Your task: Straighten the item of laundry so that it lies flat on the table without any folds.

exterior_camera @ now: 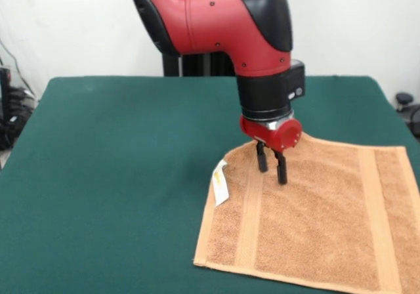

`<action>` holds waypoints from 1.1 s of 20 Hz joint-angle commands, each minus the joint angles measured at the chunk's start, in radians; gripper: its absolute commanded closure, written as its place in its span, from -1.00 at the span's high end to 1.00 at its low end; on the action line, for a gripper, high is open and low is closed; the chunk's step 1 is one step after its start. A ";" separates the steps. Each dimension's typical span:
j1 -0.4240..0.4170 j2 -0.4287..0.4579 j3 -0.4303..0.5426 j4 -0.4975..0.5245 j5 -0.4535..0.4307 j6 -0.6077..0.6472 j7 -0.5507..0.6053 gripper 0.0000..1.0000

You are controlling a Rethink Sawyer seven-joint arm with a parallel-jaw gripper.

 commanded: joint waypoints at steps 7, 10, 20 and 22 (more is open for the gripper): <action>-0.126 0.169 -0.131 -0.079 -0.264 -0.006 -0.163 1.00; -0.149 0.166 -0.112 -0.077 -0.287 0.011 -0.172 1.00; -0.189 0.134 -0.107 -0.070 -0.374 0.044 -0.144 1.00; -0.202 0.126 -0.099 -0.069 -0.387 0.061 -0.152 1.00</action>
